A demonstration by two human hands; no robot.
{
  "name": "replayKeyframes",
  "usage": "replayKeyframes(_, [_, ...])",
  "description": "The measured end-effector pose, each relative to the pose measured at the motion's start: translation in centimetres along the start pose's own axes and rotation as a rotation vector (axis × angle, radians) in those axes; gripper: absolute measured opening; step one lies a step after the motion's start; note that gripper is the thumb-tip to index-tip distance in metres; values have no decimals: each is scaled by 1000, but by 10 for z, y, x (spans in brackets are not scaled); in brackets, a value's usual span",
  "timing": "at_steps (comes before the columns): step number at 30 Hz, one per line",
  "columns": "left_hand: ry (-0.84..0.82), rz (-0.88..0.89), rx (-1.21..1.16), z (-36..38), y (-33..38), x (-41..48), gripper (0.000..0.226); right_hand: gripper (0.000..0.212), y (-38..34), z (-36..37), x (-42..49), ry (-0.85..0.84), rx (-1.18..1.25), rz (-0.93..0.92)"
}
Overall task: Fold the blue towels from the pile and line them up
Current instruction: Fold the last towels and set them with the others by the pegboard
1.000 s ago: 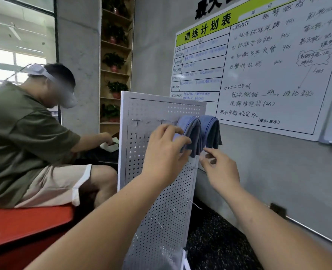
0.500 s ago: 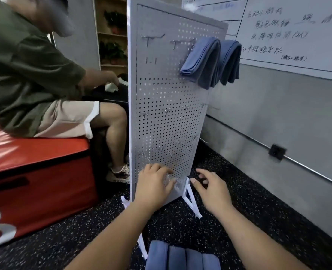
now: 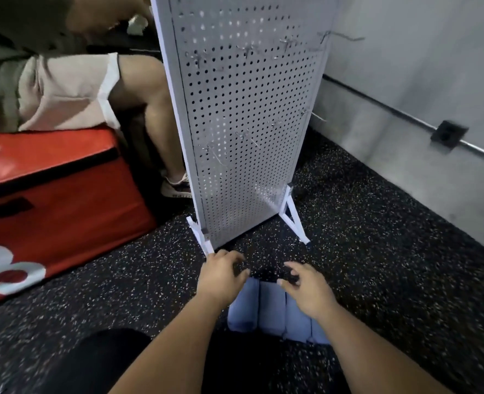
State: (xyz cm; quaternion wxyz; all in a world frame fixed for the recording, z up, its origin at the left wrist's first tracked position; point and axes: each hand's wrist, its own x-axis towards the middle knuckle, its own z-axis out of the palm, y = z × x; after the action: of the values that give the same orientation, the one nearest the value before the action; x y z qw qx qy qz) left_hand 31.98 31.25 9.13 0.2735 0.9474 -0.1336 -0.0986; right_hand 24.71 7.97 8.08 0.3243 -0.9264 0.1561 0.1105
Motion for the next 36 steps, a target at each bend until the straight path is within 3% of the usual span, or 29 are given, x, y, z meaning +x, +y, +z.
replayKeyframes(12, [-291,-200,6,72,-52,23,44,63,11,64,43,-256,-228,18])
replayKeyframes(24, [-460,-379,-97,119,-80,42,71,65,16,111,69,-408,-232,18])
replayKeyframes(33, [-472,-515,-378,131,-85,47,78,62,17,119,75,-402,-244,71])
replayKeyframes(36, [-432,-591,-503,149,-97,50,61,61,18,122,75,-392,-213,87])
